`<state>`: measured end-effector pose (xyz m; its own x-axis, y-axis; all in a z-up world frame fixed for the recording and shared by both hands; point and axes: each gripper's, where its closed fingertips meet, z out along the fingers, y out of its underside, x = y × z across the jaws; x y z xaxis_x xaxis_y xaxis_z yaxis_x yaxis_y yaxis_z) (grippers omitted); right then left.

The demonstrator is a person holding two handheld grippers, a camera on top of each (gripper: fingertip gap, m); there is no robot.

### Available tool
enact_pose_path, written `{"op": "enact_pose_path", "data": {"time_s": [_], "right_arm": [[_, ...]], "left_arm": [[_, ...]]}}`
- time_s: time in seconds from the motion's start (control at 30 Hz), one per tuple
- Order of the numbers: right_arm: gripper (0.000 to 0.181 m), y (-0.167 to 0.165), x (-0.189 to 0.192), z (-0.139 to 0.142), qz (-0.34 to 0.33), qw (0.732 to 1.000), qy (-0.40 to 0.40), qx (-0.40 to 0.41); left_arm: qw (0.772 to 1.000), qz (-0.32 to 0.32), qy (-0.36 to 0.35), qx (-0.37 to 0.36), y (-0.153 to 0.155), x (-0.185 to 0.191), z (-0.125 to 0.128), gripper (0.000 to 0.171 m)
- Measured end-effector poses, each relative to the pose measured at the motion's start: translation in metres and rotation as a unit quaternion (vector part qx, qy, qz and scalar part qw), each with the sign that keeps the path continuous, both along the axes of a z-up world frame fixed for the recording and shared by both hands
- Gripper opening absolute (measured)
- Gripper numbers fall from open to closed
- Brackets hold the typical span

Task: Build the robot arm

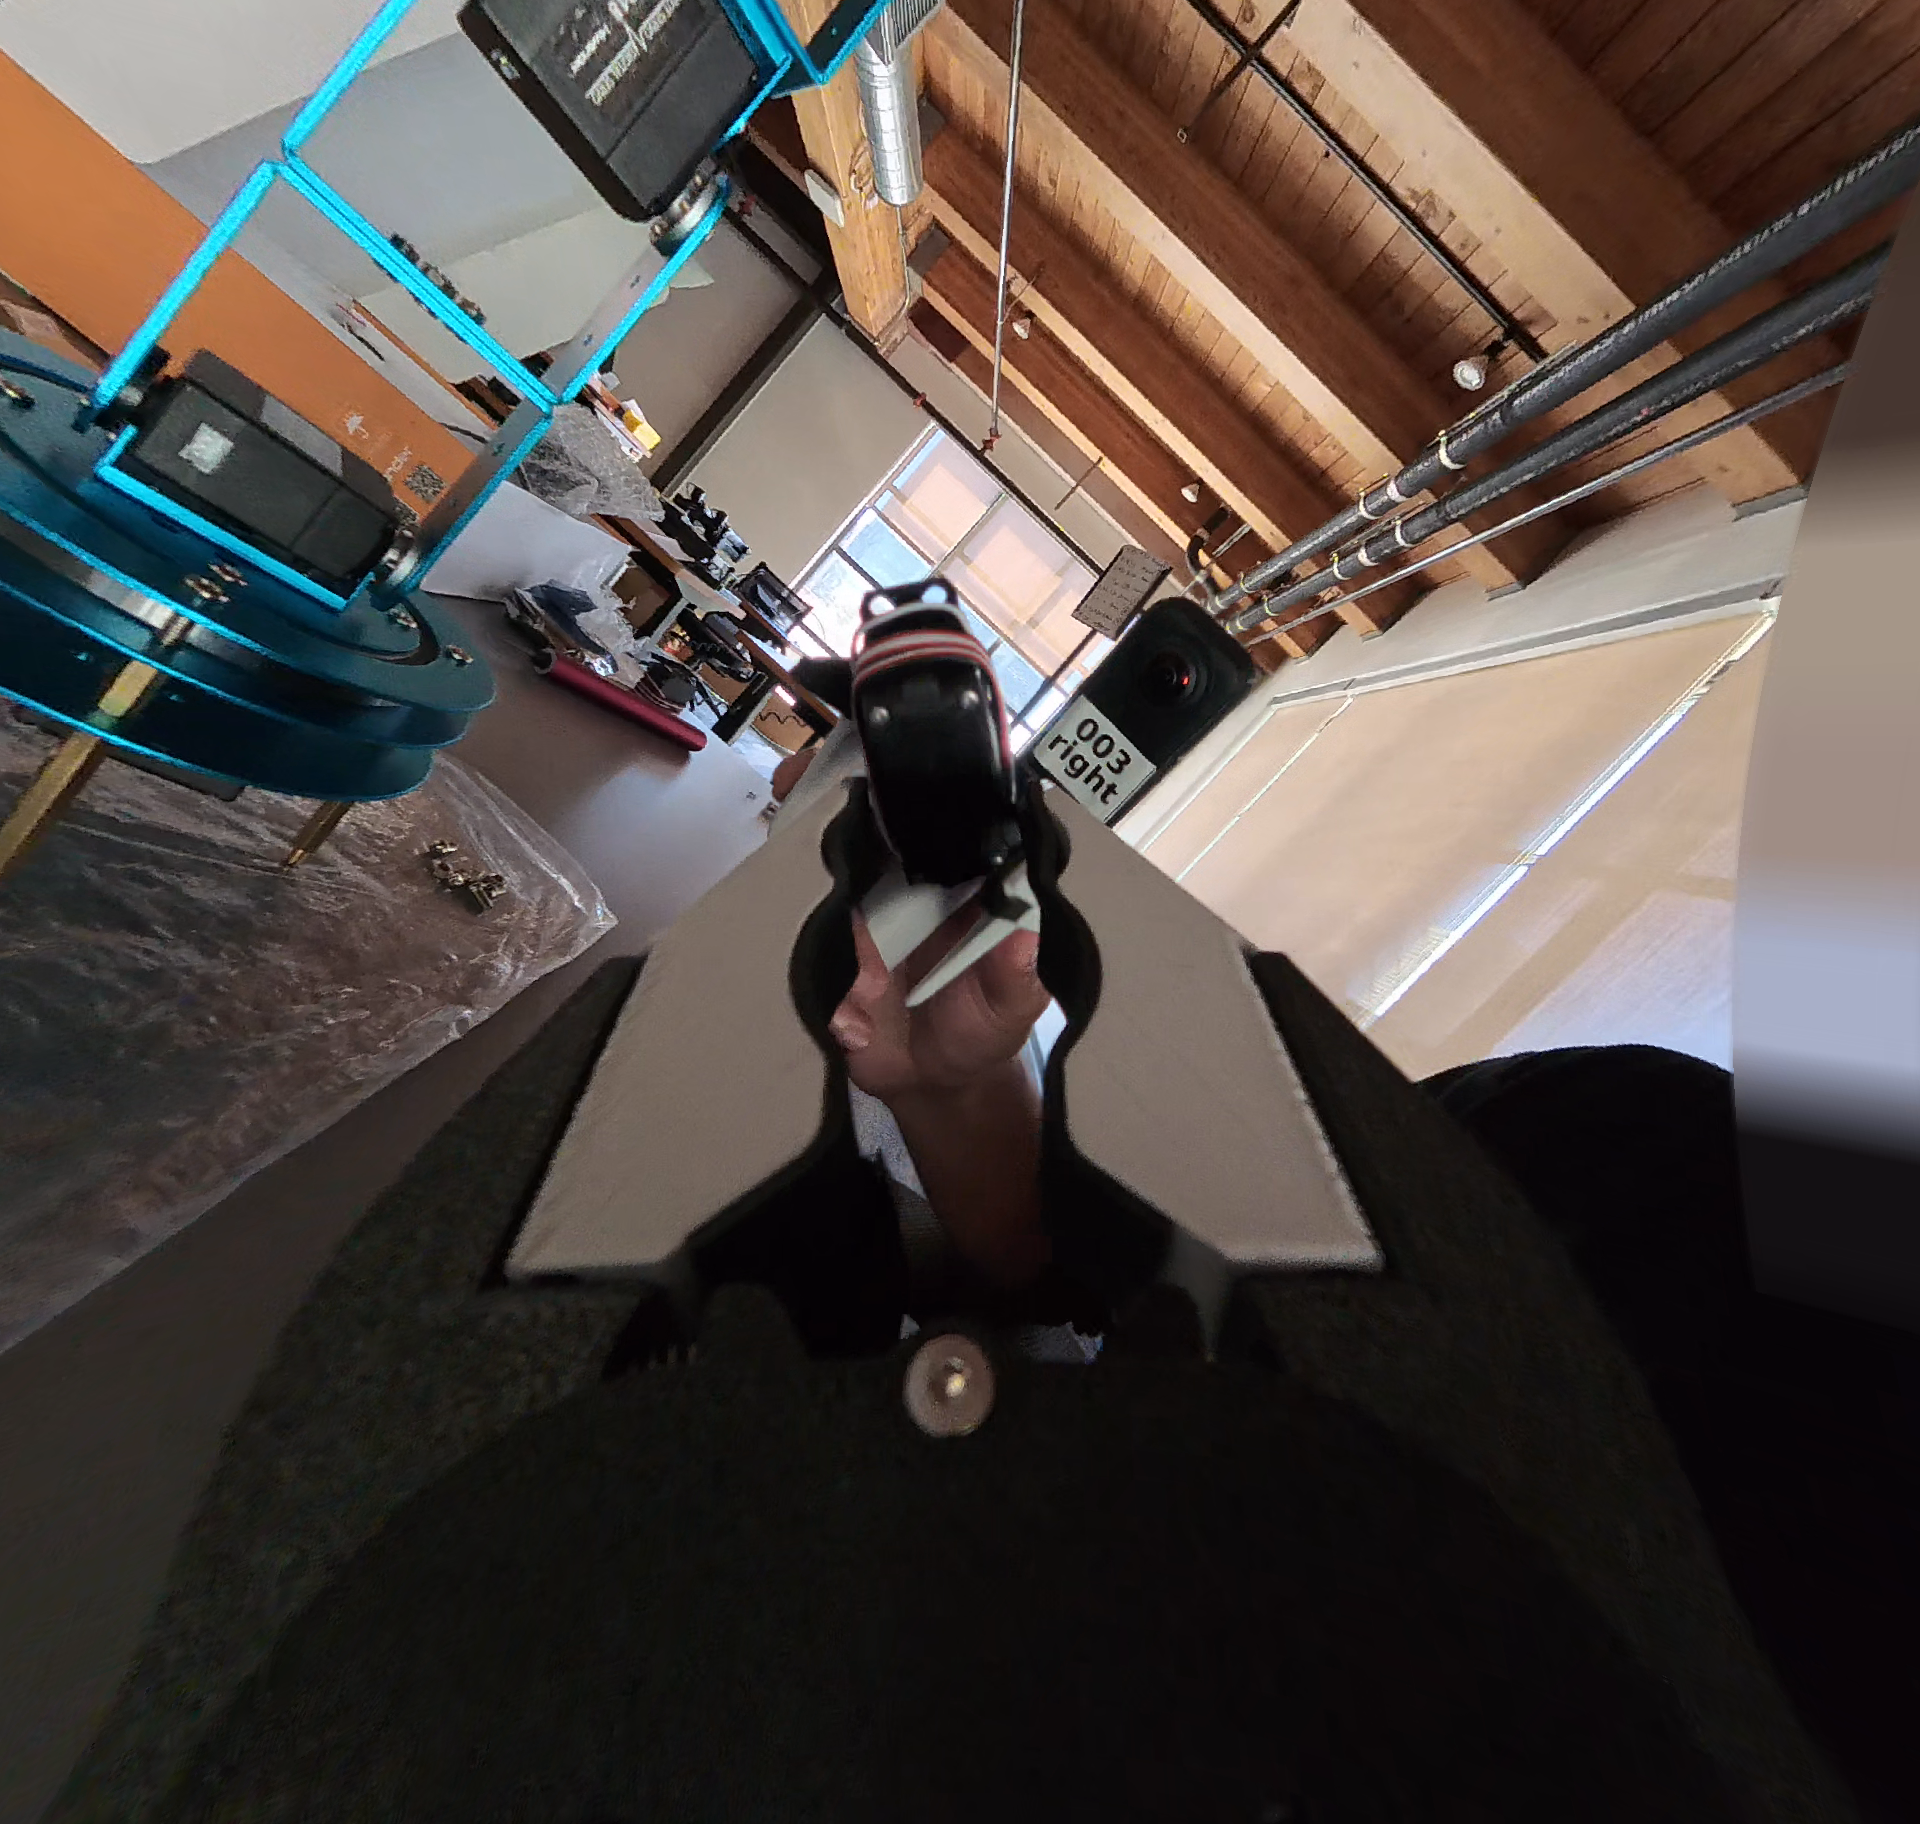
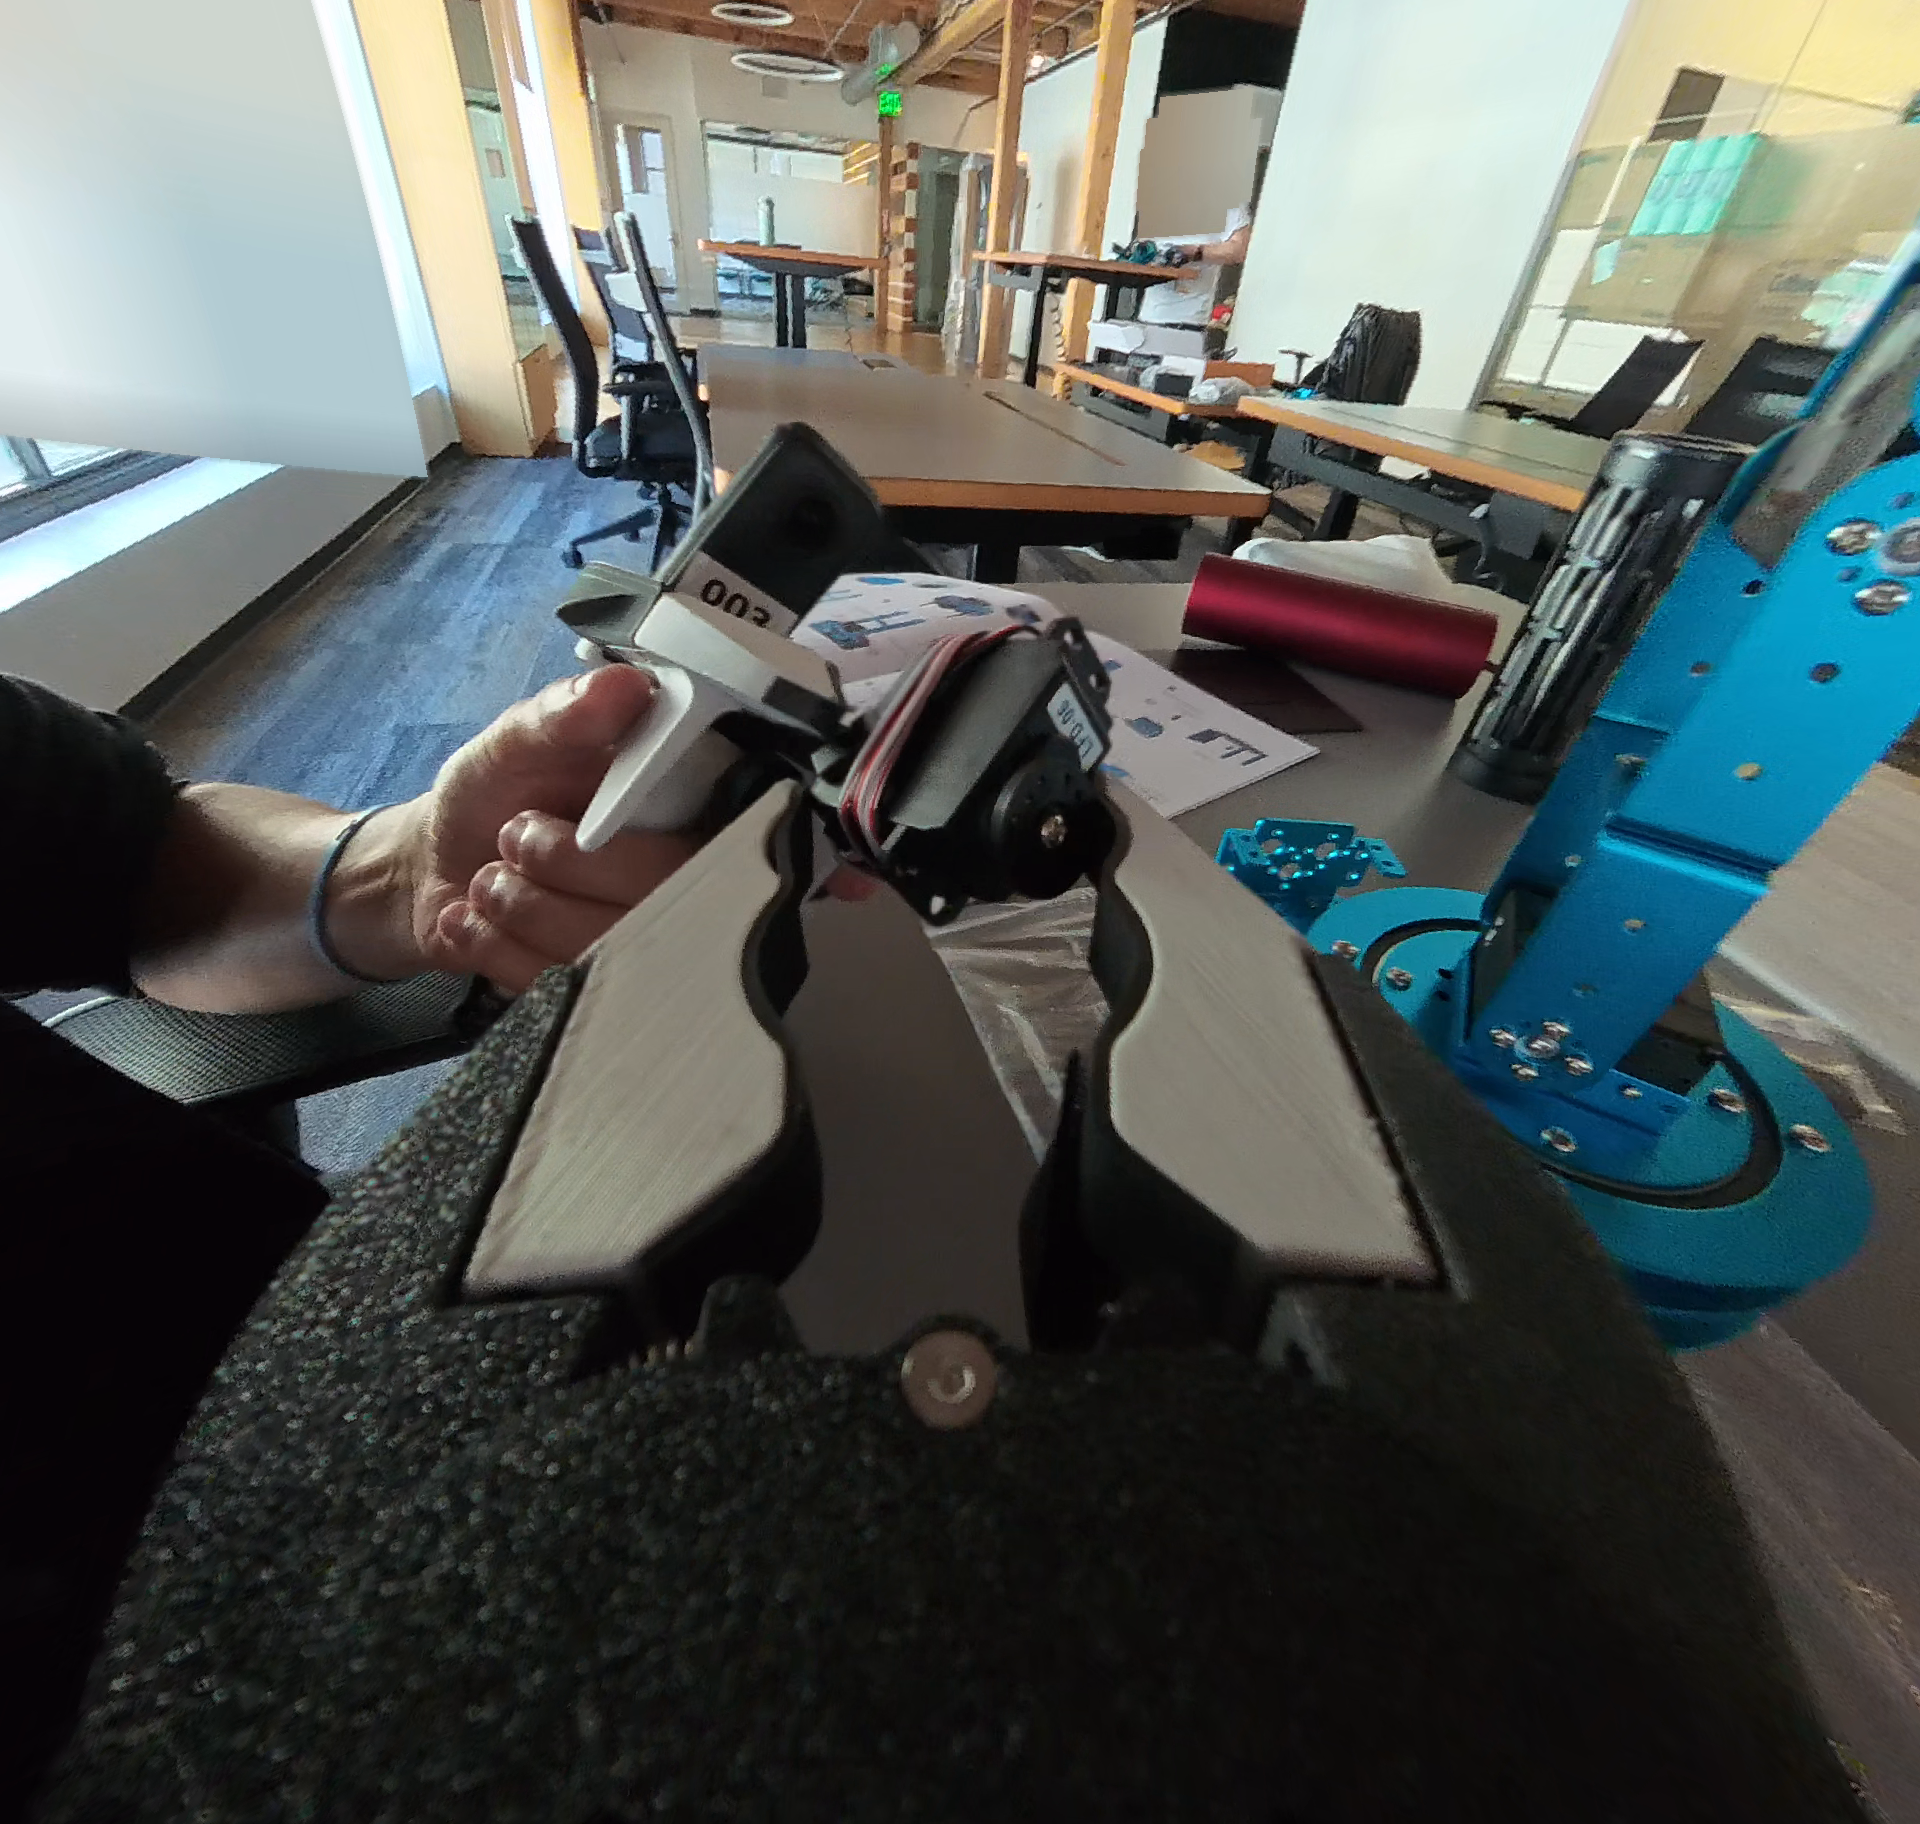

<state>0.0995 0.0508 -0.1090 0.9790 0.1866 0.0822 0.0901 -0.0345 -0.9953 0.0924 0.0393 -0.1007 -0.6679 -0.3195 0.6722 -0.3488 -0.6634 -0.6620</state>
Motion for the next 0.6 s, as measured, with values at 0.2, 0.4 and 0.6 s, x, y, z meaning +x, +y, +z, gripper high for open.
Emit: {"op": "enact_pose_path", "data": {"time_s": [0.2,0.4,0.6], "right_arm": [[0.052,0.000,-0.009,-0.007,0.007,0.998,-0.052,-0.017],[0.054,-0.026,-0.025,0.000,0.157,0.986,0.014,-0.058],[0.027,-0.038,-0.027,-0.014,0.240,0.945,-0.113,-0.192]], "left_arm": [[1.000,-0.021,0.006,-0.004,0.001,-0.002,-0.002,0.023],[0.992,-0.091,0.018,0.080,-0.012,-0.018,-0.015,0.022],[0.965,-0.167,0.069,0.190,-0.023,-0.032,-0.041,0.022]]}}
